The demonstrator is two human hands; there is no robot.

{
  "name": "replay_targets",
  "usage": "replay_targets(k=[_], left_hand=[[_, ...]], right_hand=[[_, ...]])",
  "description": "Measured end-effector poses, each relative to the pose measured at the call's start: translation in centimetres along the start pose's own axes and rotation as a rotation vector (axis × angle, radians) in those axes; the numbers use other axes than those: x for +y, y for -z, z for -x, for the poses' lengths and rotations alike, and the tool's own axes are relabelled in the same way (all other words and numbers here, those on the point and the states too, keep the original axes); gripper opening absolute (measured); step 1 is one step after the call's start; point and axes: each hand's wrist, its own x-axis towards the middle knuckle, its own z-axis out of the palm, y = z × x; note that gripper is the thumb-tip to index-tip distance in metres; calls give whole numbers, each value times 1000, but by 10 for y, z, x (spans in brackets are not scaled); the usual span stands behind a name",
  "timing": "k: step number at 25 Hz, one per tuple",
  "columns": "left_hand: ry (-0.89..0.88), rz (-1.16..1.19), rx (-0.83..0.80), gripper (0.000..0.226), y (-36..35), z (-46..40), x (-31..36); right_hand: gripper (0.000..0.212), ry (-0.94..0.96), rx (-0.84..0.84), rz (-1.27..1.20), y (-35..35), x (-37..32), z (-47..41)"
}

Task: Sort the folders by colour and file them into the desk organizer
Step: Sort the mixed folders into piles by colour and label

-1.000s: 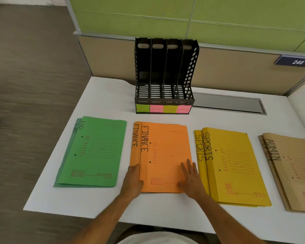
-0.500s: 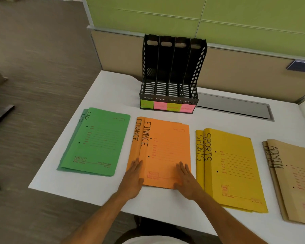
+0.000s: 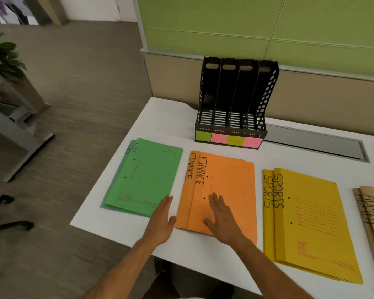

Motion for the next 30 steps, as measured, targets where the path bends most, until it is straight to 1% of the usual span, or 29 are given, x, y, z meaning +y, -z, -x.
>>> replay_targets(k=[5, 8, 13, 17, 21, 26, 30], left_hand=[[-44, -28, 2, 74, 52, -40, -30], [-62, -25, -5, 74, 86, -66, -63], [0, 4, -14, 72, 122, -95, -127], [32, -24, -20, 73, 142, -107, -152], [85, -102, -39, 75, 150, -117, -160], [84, -84, -46, 72, 152, -115, -171], [90, -144, -112, 88, 153, -109, -183]], right_hand=[[81, -22, 42, -57, -12, -51, -40], [82, -39, 67, -71, -32, -77, -64], [81, -80, 66, -136, -67, -103, -93], [81, -113, 4, -169, -90, -119, -101], [84, -84, -98, -14, -97, -132, -115], [85, -84, -255, 227, -110, -137, -119], [81, -105, -265, 313, -119, -135, -120]])
